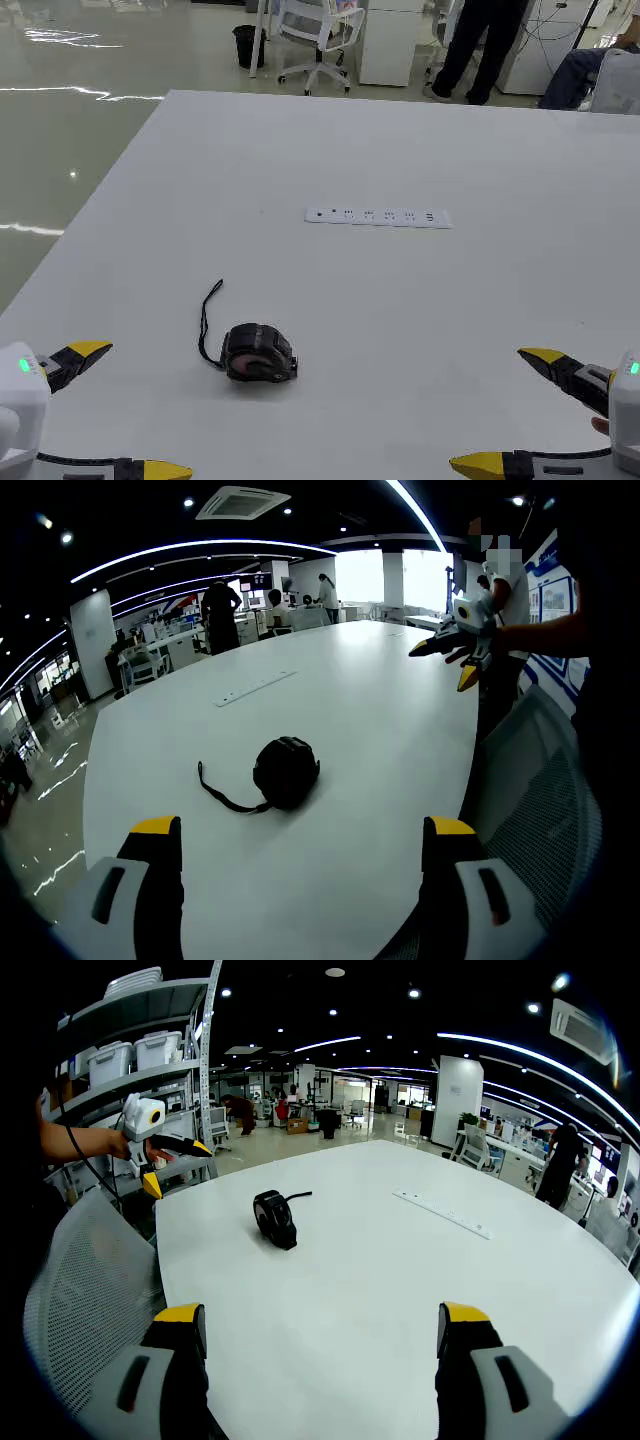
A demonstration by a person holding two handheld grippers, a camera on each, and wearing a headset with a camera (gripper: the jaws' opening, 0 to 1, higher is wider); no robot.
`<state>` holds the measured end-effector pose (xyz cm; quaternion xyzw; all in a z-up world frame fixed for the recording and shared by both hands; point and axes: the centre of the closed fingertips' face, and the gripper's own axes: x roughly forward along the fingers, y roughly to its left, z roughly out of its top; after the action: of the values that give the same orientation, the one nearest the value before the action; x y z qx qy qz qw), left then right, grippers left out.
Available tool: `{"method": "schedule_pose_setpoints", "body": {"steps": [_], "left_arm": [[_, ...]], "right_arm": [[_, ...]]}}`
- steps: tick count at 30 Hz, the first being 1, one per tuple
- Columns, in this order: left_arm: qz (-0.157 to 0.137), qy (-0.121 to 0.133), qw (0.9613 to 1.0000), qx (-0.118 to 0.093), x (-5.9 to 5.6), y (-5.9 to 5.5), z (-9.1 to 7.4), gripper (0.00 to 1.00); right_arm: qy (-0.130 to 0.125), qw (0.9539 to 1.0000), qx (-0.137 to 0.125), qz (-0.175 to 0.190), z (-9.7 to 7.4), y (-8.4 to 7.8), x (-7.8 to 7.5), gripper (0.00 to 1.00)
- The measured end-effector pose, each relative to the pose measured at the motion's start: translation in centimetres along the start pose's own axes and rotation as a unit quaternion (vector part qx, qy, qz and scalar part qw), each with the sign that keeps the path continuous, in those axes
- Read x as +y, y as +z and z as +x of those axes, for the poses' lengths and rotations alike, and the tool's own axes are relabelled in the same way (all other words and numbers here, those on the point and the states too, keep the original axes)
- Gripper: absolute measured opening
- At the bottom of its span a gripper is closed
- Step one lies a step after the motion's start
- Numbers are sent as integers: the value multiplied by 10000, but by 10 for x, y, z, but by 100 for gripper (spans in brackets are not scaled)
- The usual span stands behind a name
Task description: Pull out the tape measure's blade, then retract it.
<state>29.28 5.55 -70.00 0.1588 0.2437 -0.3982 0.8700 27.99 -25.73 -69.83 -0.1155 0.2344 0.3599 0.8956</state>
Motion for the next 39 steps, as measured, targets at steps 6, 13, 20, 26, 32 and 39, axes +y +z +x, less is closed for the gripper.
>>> {"method": "schedule_pose_setpoints", "body": {"steps": [6, 13, 20, 26, 32, 39], "left_arm": [[24, -16, 10000, -9, -1, 0, 0, 97], [16, -12, 10000, -3, 0, 0, 0, 97], [39, -12, 10000, 17, 2, 1, 0, 97], [88, -12, 10000, 22, 5, 2, 0, 97], [147, -62, 9998, 90, 7, 1, 3, 96], [317, -141, 9992, 186, 10, 2, 8, 95]], "right_arm": [[-14, 10000, 11, -15, -2, -2, 1, 99], [-35, 10000, 46, 7, -4, -4, 0, 99], [-18, 10000, 85, -28, -4, -5, -1, 99], [20, 9999, 123, -100, -3, -5, -1, 98], [117, 9996, 173, -188, -1, -6, -2, 96], [294, 9988, 229, -316, 3, -5, 0, 93]]}}
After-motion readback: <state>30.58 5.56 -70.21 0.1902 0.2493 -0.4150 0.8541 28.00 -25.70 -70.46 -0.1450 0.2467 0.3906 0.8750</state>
